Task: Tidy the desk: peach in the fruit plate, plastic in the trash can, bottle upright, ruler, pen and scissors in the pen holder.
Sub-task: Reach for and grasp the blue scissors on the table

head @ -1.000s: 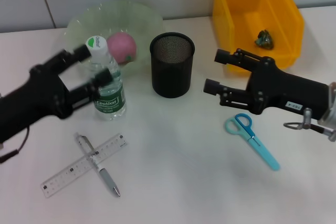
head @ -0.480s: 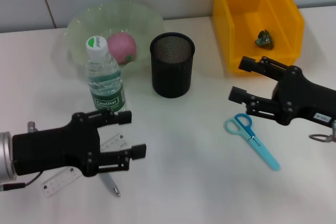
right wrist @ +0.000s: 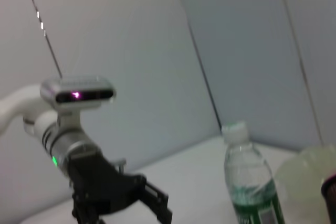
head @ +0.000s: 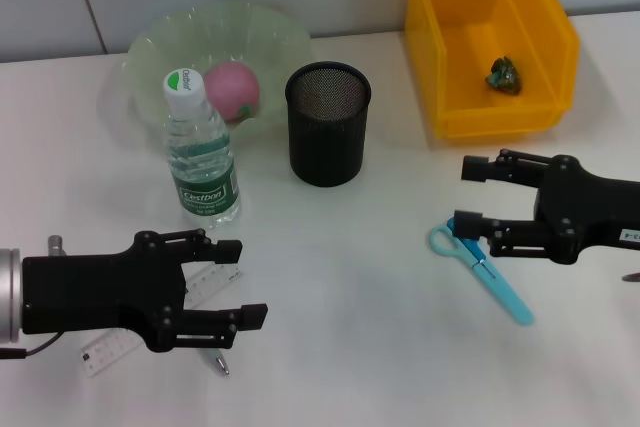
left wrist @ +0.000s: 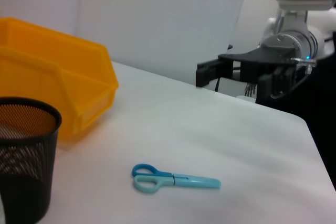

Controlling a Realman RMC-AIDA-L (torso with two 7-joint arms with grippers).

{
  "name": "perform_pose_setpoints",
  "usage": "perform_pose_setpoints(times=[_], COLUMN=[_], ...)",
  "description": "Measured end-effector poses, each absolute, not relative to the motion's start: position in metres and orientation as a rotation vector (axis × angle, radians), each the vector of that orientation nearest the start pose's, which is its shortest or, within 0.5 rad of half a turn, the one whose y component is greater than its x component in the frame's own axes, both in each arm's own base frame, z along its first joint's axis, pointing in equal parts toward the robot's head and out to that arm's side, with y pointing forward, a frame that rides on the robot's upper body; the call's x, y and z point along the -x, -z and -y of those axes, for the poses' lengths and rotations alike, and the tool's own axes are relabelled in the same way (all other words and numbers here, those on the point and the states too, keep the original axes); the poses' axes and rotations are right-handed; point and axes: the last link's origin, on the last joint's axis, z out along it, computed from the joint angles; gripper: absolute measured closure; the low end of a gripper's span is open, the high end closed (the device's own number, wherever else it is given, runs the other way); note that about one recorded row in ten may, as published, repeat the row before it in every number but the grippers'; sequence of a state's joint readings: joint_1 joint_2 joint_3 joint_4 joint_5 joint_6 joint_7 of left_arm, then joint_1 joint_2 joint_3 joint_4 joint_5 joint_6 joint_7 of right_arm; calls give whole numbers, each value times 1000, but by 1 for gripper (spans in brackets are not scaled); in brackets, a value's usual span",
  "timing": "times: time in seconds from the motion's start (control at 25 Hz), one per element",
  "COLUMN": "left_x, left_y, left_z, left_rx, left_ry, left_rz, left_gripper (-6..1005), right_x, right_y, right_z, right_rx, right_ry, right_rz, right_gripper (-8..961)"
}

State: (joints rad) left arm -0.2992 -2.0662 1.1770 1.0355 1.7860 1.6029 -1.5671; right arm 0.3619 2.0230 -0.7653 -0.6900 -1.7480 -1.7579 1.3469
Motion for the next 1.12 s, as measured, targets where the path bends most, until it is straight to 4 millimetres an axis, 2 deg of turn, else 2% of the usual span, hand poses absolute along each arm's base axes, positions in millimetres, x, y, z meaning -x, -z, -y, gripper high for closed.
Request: perform_pose_setpoints(times=[0.4,0.56,0.8,1.04,1.12], left_x=[227,224,221,220,220], left_y=[4,4,3,3,3], left_z=[-289,-293,-296,-298,-299], left_rx=[2961,2963,2962,2965,2966], left_ry=[612,612,610,605,603], left_rz=[451,436,430,422,421], left_gripper=[186,187,187,186,186], right_x=[-235,-220,-197,-181,-178], right_y=[-54,-62,-62,-63,-63], right_z=[-312,-323,-334,-340,-342], right_rx=[2783,2743,2615,2490,2476], right_ry=[-530,-302,134,375,400], right_rz=[-888,-1026,-1163,-1260,-1264], right_gripper=[150,151,151,151,151])
